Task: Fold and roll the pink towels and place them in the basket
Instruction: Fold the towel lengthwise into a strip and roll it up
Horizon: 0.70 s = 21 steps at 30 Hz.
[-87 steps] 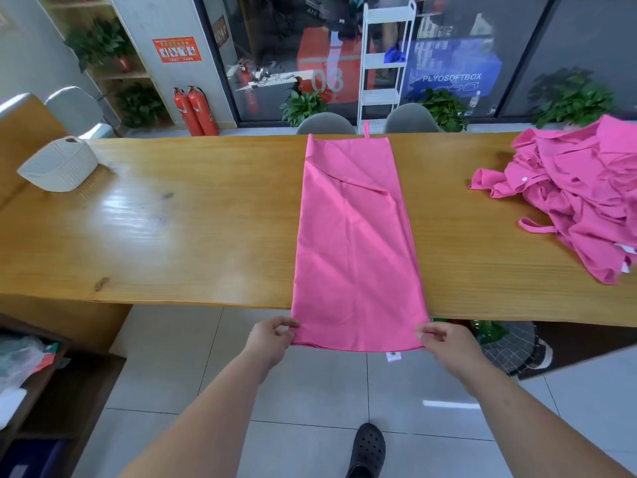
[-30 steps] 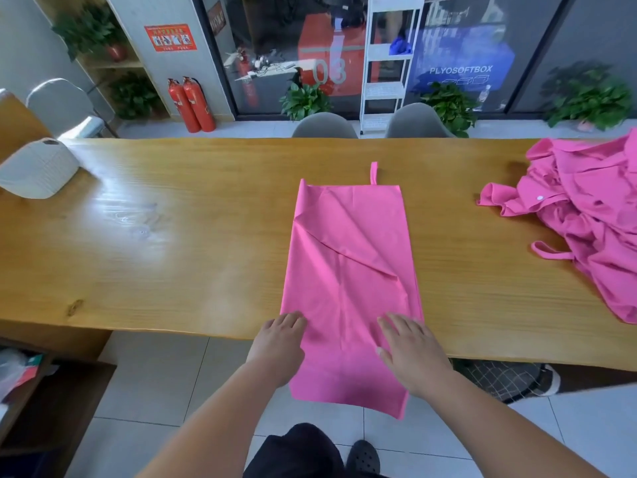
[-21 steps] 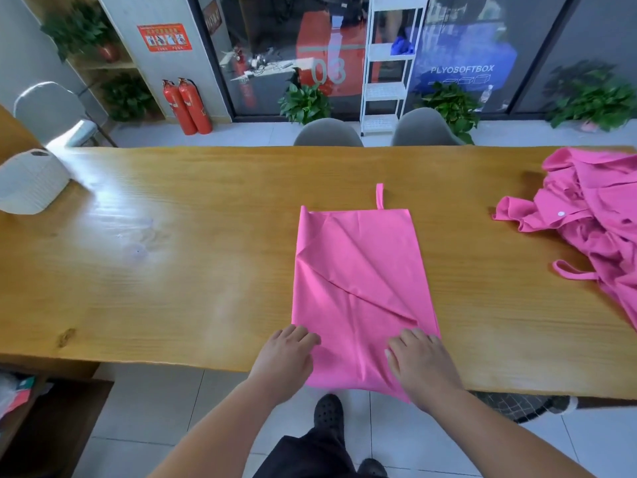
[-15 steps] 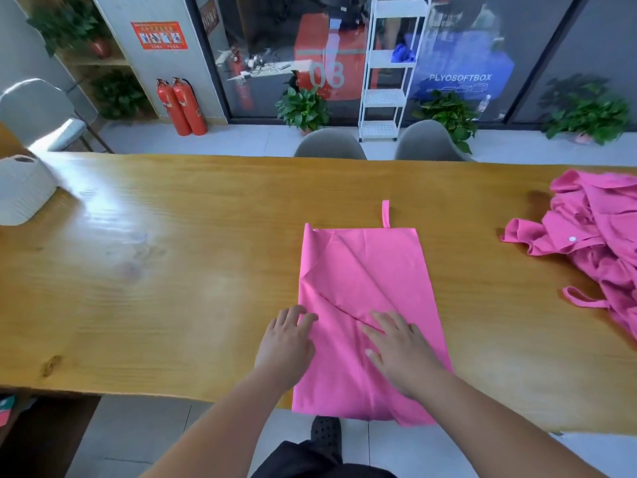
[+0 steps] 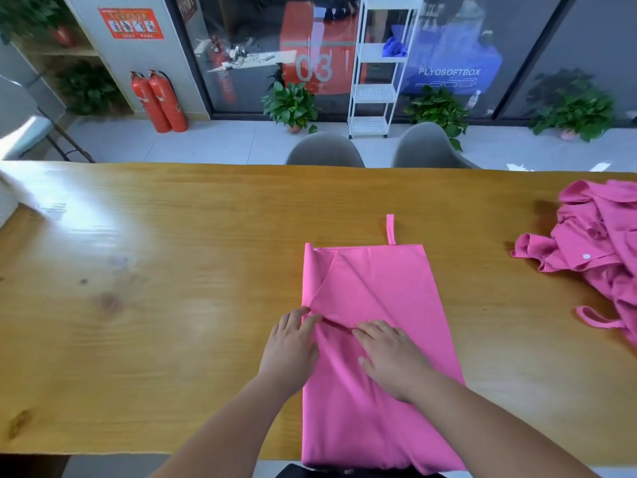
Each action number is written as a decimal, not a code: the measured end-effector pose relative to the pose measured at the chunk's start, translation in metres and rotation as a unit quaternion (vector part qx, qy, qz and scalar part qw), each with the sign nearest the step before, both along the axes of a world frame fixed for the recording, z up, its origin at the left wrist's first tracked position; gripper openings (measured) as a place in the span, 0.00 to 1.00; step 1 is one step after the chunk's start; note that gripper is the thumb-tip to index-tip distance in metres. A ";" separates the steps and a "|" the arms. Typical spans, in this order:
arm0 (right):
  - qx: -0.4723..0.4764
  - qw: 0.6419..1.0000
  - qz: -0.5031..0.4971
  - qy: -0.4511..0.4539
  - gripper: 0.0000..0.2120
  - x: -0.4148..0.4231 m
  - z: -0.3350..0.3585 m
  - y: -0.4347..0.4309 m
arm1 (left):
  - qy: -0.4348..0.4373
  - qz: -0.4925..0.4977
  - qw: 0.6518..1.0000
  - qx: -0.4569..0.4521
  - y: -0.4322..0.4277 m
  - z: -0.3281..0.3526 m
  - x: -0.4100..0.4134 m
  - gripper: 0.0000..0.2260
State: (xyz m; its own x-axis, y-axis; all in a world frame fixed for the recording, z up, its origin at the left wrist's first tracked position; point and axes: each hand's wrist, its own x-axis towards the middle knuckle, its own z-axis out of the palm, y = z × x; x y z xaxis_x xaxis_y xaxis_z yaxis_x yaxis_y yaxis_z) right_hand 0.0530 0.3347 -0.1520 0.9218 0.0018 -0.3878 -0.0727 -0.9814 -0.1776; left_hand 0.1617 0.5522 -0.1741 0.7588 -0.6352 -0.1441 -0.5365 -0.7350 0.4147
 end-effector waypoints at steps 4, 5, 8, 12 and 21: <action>0.129 0.984 -0.113 -0.043 0.26 0.017 0.012 -0.046 | -0.012 -0.007 0.999 -0.031 -0.012 0.000 0.015 0.27; 0.173 0.967 -0.174 -0.067 0.24 0.021 0.016 -0.060 | -0.019 -0.013 0.999 -0.034 -0.015 -0.001 0.019 0.28; 0.264 0.861 -0.407 -0.152 0.19 0.025 0.022 -0.109 | -0.032 -0.038 0.999 -0.016 -0.029 -0.006 0.034 0.30; 0.372 0.732 -0.563 -0.087 0.17 0.019 0.007 -0.151 | -0.032 -0.061 0.997 0.038 -0.046 -0.012 0.045 0.30; 0.358 0.782 -0.495 -0.125 0.22 0.060 -0.013 -0.175 | -0.043 -0.045 0.995 0.082 -0.064 -0.031 0.063 0.30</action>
State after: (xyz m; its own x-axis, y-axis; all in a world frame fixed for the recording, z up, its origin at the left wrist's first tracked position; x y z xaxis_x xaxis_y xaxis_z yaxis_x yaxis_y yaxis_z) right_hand 0.1126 0.1598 -0.1652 0.6565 -0.6252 -0.4221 -0.6090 -0.1091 -0.7857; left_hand 0.2248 0.4879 -0.2048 0.7141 -0.6743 -0.1880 -0.6317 -0.7365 0.2418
